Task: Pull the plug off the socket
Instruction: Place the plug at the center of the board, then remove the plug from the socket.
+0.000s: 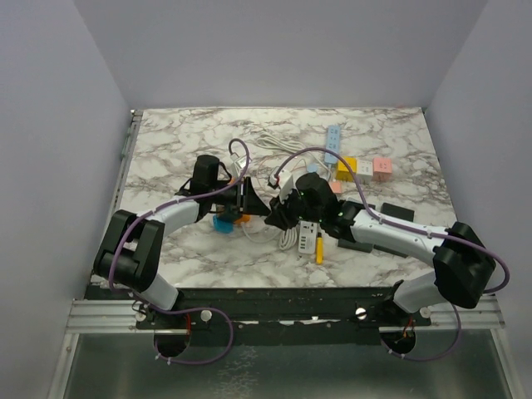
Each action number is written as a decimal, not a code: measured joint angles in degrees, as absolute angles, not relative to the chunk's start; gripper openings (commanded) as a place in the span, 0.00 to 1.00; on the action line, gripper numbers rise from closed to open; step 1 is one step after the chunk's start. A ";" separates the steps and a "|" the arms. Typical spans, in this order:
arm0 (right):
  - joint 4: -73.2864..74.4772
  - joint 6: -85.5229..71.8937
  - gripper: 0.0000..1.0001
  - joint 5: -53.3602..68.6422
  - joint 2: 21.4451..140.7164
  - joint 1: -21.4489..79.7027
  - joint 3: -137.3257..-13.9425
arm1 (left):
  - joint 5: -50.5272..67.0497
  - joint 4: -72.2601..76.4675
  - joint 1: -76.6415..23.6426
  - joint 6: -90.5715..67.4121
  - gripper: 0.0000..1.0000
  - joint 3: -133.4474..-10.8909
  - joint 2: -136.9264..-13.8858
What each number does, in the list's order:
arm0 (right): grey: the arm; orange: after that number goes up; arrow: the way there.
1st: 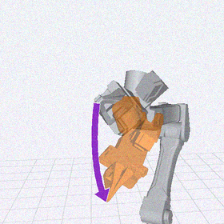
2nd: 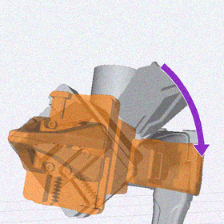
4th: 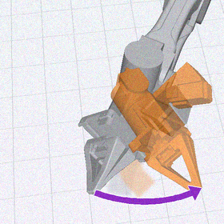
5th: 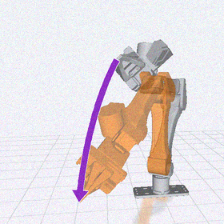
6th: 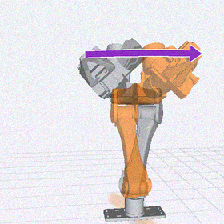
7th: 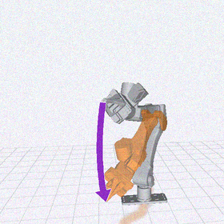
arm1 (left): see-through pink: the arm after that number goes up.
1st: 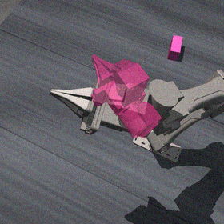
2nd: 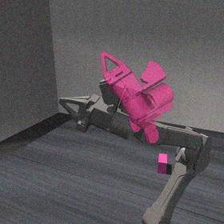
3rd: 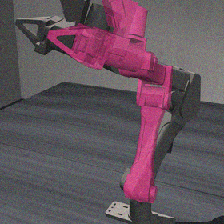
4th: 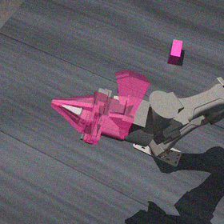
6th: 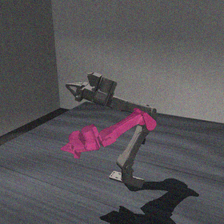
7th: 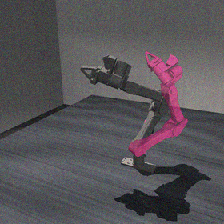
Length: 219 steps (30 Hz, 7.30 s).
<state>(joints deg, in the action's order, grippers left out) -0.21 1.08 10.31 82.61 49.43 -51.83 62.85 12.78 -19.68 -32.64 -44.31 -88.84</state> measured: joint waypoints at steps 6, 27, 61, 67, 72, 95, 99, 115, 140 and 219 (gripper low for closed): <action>-2.11 0.86 0.19 9.41 82.61 49.56 -50.72 | 62.52 12.64 -19.57 -32.53 0.40 -44.34 -89.10; 2.92 -13.37 0.20 -17.56 77.06 44.31 -44.66 | 31.90 0.51 -13.26 -21.93 0.99 -46.81 -72.49; 11.79 -19.16 0.86 -15.27 79.96 24.73 -48.62 | 25.74 -10.61 -6.37 -20.64 0.99 -43.27 -76.34; 11.51 -17.50 0.84 -9.41 75.59 24.73 -48.56 | 29.82 -10.66 -6.81 -20.73 0.99 -42.50 -78.30; 7.40 -16.32 0.83 -0.16 70.72 25.65 -46.17 | 32.71 -8.97 -9.23 -21.26 0.99 -42.46 -78.30; -10.44 -25.69 0.82 8.32 79.09 42.89 -42.02 | 32.75 -3.86 -18.13 -21.41 0.99 -42.24 -72.97; -13.32 -26.13 0.82 8.29 81.71 45.30 -42.04 | 33.36 -3.77 -18.13 -21.56 0.99 -42.26 -74.78; -16.19 -26.11 0.82 6.52 84.55 47.64 -45.71 | 14.46 -3.86 -18.13 -29.52 0.99 -31.11 -53.71; -12.93 -25.47 0.81 5.45 85.34 47.66 -49.30 | 14.46 -4.82 -20.75 -36.36 0.55 -23.99 -54.68; 10.35 -36.07 0.48 -12.58 99.35 52.60 -65.91 | -8.36 -10.39 -43.42 -30.87 0.00 -36.38 -68.16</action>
